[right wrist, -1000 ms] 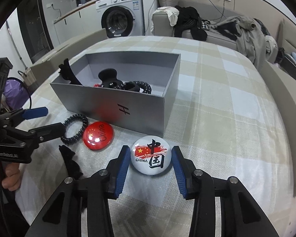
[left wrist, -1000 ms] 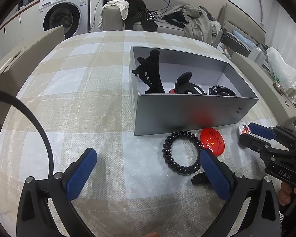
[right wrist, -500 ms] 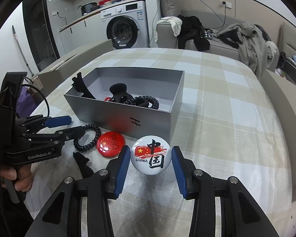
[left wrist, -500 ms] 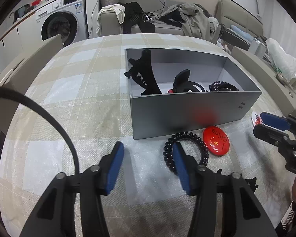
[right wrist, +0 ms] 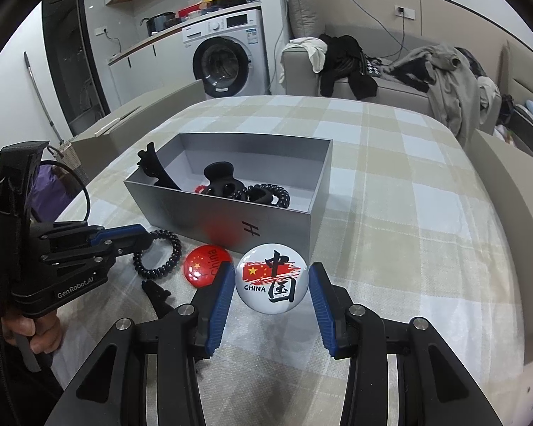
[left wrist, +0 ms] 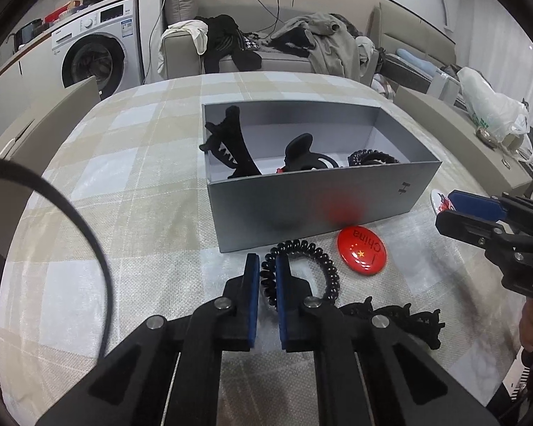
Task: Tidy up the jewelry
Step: 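Grasp the black bead bracelet with the left gripper while the right holds the badge, then carry the bracelet and white badge into the grey box with both grippers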
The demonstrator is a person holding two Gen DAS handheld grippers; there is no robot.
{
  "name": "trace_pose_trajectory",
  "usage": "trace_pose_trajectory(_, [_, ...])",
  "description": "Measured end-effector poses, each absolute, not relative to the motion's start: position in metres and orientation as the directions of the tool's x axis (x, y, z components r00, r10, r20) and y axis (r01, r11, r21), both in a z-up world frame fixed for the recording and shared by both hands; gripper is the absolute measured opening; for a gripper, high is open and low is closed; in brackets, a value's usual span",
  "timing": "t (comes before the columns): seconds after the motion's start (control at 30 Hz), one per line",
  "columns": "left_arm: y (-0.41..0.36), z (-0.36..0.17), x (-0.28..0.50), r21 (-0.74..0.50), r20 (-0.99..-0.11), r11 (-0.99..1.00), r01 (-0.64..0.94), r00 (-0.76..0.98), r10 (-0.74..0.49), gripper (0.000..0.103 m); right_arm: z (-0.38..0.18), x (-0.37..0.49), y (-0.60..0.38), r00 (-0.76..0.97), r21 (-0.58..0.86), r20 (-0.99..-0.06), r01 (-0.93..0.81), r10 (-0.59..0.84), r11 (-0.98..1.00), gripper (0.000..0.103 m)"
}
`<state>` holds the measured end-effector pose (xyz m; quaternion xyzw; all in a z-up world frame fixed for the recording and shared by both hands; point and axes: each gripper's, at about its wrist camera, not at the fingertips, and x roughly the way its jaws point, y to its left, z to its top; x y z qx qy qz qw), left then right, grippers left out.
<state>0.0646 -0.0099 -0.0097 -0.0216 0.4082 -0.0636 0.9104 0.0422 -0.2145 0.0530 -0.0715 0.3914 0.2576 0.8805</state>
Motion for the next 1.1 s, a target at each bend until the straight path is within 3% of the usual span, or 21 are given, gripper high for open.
trace_pose_trajectory(0.33, [-0.011, 0.011, 0.054, -0.082, -0.677, 0.990, 0.114, 0.722, -0.139, 0.002, 0.063, 0.035, -0.213, 0.584, 0.077, -0.700, -0.512, 0.412, 0.856, 0.042])
trace_pose_trajectory(0.63, [-0.008, -0.017, 0.063, -0.092, -0.756, 0.992, 0.085, 0.642, -0.125, 0.002, 0.061, 0.036, -0.211, 0.578, 0.080, -0.705, -0.511, 0.411, 0.856, 0.042])
trace_pose_trajectory(0.8, [-0.010, -0.019, 0.067, -0.093, -0.766, 0.992, 0.085, 0.630, -0.126, 0.011, 0.058, 0.037, -0.211, 0.575, 0.084, -0.707, -0.509, 0.411, 0.857, 0.042])
trace_pose_trajectory(1.1, [-0.014, -0.020, 0.069, -0.080, -0.771, 0.992, 0.098, 0.625, -0.124, 0.005, 0.057, 0.038, -0.213, 0.574, 0.088, -0.710, -0.502, 0.408, 0.860, 0.042])
